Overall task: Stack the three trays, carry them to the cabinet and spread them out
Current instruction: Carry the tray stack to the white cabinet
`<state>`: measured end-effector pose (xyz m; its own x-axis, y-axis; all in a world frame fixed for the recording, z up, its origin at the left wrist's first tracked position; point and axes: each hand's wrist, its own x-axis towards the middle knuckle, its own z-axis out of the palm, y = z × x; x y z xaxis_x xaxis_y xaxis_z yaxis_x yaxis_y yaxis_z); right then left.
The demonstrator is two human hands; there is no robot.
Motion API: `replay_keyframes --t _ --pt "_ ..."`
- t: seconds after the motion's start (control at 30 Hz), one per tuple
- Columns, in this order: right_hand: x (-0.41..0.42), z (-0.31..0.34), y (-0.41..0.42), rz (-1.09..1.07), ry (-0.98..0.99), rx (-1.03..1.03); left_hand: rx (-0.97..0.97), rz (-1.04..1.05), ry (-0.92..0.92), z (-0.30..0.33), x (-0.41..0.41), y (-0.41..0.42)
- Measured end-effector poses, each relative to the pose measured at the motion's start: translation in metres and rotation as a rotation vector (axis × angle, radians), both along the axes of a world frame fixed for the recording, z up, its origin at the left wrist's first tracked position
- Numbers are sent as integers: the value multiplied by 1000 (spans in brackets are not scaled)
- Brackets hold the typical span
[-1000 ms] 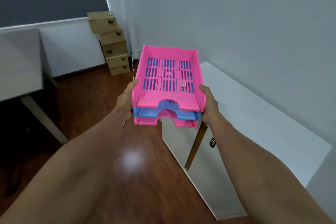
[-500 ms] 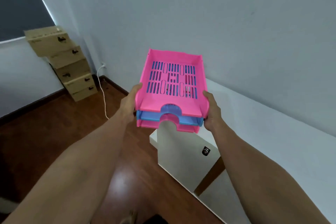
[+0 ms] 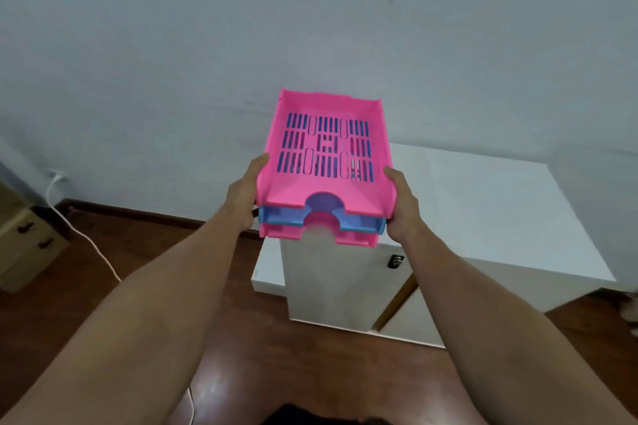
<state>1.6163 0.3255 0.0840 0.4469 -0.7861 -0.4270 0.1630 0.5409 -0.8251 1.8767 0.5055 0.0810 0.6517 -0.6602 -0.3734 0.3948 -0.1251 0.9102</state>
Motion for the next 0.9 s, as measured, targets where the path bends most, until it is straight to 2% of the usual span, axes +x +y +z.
replay_keyframes --t 0.17,0.53,0.9 --pt "-20 -11 -6 -93 59 11 22 -56 61 -11 -8 -18" --pt "-21 -24 -32 -134 83 -4 89 -65 118 -39 2 -54" --pt "7 -10 -77 -116 61 -7 19 -39 120 -16 4 -99"
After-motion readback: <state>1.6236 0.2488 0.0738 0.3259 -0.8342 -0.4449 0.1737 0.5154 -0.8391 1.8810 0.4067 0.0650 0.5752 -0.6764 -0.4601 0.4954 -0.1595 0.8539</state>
